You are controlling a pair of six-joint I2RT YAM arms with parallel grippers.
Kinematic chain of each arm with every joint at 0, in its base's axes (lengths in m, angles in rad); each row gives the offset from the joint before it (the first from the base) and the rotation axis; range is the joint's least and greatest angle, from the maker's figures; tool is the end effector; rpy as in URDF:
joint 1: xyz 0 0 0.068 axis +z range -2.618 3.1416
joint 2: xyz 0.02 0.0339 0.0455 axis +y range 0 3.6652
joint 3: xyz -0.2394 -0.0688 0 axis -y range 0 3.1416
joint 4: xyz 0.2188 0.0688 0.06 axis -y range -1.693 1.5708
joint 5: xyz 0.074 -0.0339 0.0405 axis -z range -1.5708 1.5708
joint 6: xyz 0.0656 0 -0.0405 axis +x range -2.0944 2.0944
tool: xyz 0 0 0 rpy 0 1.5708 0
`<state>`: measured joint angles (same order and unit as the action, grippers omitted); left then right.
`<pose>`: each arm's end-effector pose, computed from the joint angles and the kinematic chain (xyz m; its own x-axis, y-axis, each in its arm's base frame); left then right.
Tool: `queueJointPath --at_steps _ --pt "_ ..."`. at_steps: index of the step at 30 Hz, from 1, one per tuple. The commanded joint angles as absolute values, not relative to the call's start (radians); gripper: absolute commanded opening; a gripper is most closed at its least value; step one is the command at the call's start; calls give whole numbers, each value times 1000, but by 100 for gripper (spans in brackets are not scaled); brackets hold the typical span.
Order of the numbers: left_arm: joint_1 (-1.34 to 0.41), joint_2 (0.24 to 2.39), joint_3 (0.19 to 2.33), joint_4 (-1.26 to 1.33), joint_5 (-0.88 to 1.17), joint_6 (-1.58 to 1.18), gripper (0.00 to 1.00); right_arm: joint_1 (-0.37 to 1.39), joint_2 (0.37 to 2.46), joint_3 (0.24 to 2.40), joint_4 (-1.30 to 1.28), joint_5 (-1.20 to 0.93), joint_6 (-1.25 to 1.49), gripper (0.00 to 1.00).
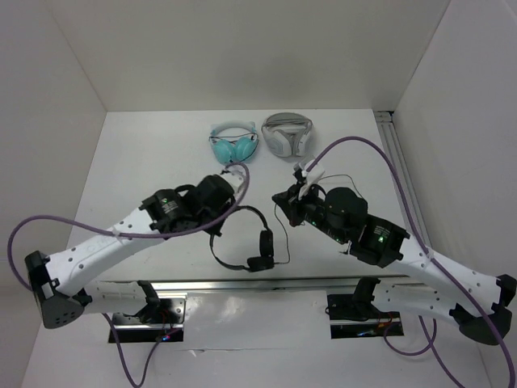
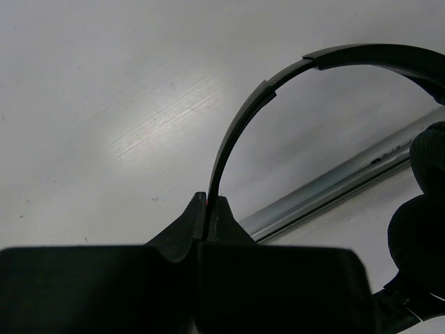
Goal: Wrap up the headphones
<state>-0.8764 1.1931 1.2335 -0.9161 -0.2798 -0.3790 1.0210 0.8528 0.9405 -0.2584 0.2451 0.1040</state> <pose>0.1647 -0.1695 0.2996 -0.6880 0.2704 -0.6735 0.3992 0.9160 -0.0399 0.1237 0.1715 0.3494 -0.1612 -0.0703 -0.9844 -0.6892 0.7220 0.0613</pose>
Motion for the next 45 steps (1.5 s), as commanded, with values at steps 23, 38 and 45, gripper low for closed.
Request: queueJointPath --at_steps 23,38,45 --pt "-1192 1163 1244 -661 -155 -230 0 1017 980 959 -247 195 94 0" --pt "-1192 986 1216 -583 -199 -230 0 985 966 862 -158 42 95 0" --pt "-1192 997 1216 -583 -215 -239 0 985 1015 853 -117 -28 104 0"
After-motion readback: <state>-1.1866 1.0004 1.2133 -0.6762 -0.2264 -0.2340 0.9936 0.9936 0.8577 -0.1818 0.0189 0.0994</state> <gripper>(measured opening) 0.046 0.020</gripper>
